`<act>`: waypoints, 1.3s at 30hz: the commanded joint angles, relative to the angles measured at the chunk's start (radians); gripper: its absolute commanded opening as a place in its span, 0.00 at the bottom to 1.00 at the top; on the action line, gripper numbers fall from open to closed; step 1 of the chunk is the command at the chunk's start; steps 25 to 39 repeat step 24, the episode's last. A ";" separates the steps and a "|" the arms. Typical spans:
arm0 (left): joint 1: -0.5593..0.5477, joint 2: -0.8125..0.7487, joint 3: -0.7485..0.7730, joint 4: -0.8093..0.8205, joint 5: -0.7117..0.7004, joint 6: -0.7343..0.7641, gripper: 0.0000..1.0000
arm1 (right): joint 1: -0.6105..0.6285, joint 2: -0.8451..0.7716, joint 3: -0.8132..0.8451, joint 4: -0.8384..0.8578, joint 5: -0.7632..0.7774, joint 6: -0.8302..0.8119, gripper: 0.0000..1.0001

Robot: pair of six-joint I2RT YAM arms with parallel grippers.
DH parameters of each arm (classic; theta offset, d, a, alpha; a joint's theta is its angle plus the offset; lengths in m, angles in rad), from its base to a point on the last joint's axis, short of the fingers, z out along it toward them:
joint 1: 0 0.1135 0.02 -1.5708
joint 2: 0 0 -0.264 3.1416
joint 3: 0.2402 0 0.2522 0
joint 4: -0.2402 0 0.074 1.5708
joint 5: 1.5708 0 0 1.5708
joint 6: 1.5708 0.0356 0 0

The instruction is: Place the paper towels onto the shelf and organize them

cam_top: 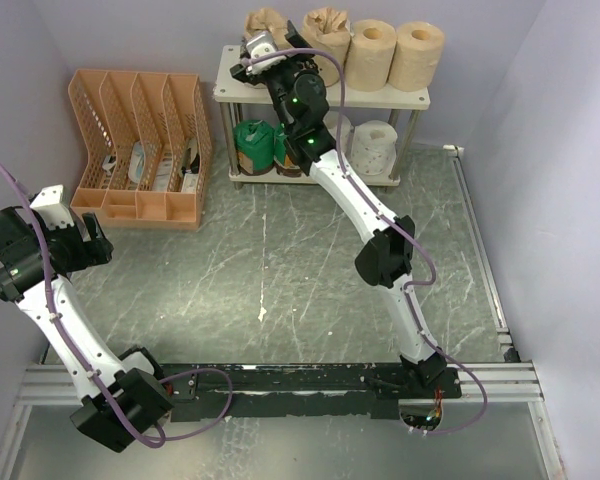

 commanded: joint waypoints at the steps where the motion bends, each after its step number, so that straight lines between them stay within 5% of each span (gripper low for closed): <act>1: 0.010 -0.006 -0.006 0.023 -0.010 -0.009 0.91 | -0.005 -0.057 0.004 0.058 0.008 0.022 1.00; 7: 0.010 -0.009 -0.006 0.027 -0.019 -0.013 0.91 | 0.056 -0.182 -0.035 0.047 0.094 0.133 1.00; 12: 0.009 -0.018 -0.009 0.032 -0.035 -0.020 0.92 | 0.129 -0.535 -0.625 0.004 0.374 0.429 1.00; 16: 0.010 -0.019 -0.009 0.032 -0.033 -0.020 0.92 | 0.247 -0.642 -0.974 -0.086 0.741 0.668 1.00; 21: 0.009 -0.007 -0.007 0.028 -0.022 -0.013 0.92 | 0.398 -0.736 -1.316 0.031 0.874 0.630 1.00; 24: 0.010 0.004 -0.007 0.029 -0.032 -0.017 0.92 | 0.461 -0.760 -1.384 0.078 1.045 0.663 1.00; 39: 0.010 0.004 -0.007 0.029 -0.032 -0.017 0.92 | 0.461 -0.760 -1.384 0.078 1.045 0.663 1.00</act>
